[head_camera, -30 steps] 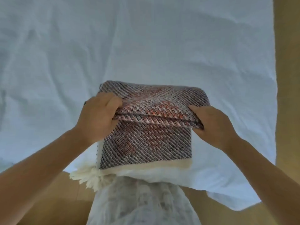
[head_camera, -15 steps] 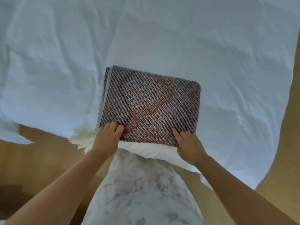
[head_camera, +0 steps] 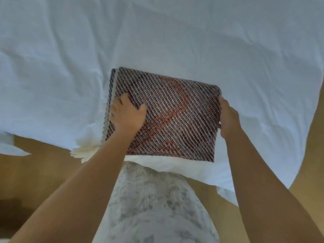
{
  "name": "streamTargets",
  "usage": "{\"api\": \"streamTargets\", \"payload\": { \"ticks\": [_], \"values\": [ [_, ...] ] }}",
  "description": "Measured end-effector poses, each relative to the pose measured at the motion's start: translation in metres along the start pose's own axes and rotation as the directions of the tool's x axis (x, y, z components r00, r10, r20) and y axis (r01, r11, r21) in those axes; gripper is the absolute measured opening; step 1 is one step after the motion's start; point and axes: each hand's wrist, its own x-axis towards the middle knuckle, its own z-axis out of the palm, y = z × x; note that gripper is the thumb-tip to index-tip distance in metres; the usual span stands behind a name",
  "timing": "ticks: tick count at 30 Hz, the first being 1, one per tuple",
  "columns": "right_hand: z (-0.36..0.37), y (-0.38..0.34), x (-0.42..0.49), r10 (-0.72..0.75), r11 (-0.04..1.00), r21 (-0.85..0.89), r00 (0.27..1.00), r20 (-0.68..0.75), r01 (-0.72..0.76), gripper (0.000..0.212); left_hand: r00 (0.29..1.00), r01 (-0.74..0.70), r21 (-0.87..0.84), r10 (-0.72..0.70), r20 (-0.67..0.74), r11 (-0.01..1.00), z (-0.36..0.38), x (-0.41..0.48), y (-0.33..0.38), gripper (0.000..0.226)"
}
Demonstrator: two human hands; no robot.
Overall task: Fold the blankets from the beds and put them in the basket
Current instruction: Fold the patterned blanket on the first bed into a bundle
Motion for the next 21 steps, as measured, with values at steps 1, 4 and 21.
{"api": "streamTargets", "payload": {
  "ticks": [1, 4, 21],
  "values": [
    [0.0, -0.008, 0.006, 0.076, 0.997, -0.008, 0.988, 0.131, -0.076, 0.053, 0.998, 0.067, -0.04, -0.068, -0.008, 0.997, -0.003, 0.011, -0.002, 0.074],
    [0.005, -0.028, 0.022, 0.149, 0.989, -0.068, 0.928, 0.342, -0.134, 0.067, 0.988, 0.151, -0.145, -0.151, 0.011, 0.978, -0.012, 0.043, -0.01, 0.086],
    [0.02, -0.035, 0.047, 0.036, 0.979, 0.186, 0.965, 0.26, -0.087, 0.035, 0.999, 0.04, -0.472, -0.018, 0.051, 0.881, -0.031, 0.127, 0.011, 0.032]
  ]
}}
